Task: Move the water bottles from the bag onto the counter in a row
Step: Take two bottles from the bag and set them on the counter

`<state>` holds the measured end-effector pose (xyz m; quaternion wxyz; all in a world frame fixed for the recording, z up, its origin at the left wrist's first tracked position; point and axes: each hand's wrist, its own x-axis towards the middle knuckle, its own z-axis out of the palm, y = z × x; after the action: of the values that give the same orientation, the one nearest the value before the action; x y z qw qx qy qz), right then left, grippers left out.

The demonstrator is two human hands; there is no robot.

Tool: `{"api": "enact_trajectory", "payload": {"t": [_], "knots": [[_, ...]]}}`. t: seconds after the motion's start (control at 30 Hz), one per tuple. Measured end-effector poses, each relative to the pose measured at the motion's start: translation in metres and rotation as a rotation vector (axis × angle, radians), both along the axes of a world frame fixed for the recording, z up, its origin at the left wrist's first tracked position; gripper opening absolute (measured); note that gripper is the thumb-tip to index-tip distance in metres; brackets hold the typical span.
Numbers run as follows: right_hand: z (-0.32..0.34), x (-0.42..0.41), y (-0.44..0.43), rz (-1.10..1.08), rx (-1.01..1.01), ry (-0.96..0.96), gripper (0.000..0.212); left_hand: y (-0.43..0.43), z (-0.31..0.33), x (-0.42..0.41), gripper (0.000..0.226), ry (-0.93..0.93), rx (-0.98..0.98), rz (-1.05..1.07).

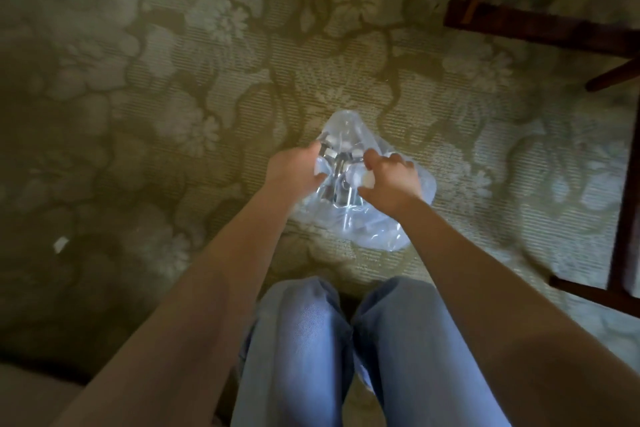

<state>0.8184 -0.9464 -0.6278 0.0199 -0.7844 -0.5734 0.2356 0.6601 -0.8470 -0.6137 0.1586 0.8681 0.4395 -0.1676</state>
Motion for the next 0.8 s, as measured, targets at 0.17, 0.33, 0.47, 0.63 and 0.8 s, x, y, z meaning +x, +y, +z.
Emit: {"api": "enact_trajectory", "payload": {"t": [0.17, 0.33, 0.47, 0.63, 0.8], "knots": [[0.104, 0.009, 0.015, 0.132, 0.045, -0.119, 0.035, -0.001, 0.096, -0.011, 0.033, 0.017, 0.032, 0.06], [0.218, -0.002, 0.016, 0.223, 0.011, -0.106, 0.035, -0.002, 0.211, -0.028, 0.045, 0.023, -0.041, 0.127], [0.309, -0.012, 0.022, 0.214, -0.019, -0.02, 0.036, -0.006, 0.302, -0.041, 0.043, 0.026, -0.105, 0.193], [0.391, -0.038, 0.043, 0.255, -0.019, 0.031, 0.034, -0.01, 0.384, -0.071, 0.024, -0.061, -0.12, 0.355], [0.441, -0.086, 0.081, 0.335, 0.038, 0.047, 0.032, 0.001, 0.442, -0.122, 0.021, -0.126, -0.068, 0.398]]}}
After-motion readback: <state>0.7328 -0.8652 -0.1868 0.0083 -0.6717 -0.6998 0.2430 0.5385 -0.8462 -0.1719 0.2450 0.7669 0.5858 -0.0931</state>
